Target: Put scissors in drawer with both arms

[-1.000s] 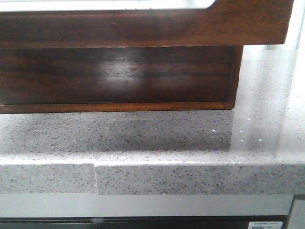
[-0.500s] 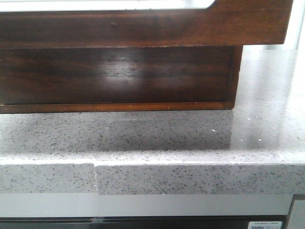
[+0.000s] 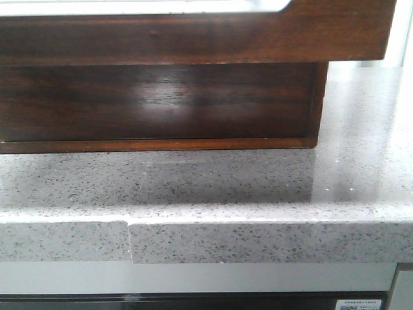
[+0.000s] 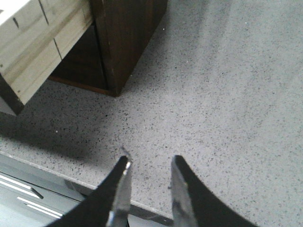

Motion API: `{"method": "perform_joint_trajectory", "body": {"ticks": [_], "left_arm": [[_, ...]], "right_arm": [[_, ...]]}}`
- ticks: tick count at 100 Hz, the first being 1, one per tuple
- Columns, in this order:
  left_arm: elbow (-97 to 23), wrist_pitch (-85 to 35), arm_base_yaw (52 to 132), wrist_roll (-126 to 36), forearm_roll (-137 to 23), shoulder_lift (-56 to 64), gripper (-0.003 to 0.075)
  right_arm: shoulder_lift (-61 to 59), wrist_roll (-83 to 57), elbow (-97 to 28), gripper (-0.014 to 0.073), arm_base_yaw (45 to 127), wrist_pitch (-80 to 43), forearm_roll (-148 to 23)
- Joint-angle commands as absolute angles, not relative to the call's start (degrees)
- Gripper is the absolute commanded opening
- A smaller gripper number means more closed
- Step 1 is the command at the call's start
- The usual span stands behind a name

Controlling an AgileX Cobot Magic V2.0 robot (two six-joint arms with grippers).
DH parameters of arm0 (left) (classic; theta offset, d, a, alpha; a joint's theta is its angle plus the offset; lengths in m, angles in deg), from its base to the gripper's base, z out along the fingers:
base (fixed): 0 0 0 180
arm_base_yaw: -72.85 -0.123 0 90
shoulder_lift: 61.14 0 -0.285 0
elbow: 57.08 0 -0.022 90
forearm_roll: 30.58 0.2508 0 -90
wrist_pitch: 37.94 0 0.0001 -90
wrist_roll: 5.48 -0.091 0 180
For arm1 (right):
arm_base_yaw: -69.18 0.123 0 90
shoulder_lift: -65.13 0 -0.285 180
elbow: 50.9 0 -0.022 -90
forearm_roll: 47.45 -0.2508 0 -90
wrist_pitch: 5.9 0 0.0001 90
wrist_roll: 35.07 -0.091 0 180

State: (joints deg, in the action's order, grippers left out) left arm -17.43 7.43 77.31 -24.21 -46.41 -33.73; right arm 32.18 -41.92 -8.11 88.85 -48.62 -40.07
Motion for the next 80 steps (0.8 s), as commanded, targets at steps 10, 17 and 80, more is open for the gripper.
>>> {"method": "perform_joint_trajectory", "body": {"ticks": [10, 17, 80], "left_arm": [[-19.11, 3.09, 77.7, -23.94, -47.8, -32.87, 0.0183], [-19.11, 3.09, 77.7, -23.94, -47.8, -32.87, 0.0098], [-19.11, 4.62, 77.7, -23.94, -47.79, -32.87, -0.002]], "right_arm": [[31.93, -42.02, -9.36, -0.002, 88.44, -43.6, -39.49], [31.93, -42.02, -9.36, -0.0068, 88.44, -43.52, -39.49], [31.93, -42.02, -9.36, -0.0069, 88.44, -44.28, -39.49]]}}
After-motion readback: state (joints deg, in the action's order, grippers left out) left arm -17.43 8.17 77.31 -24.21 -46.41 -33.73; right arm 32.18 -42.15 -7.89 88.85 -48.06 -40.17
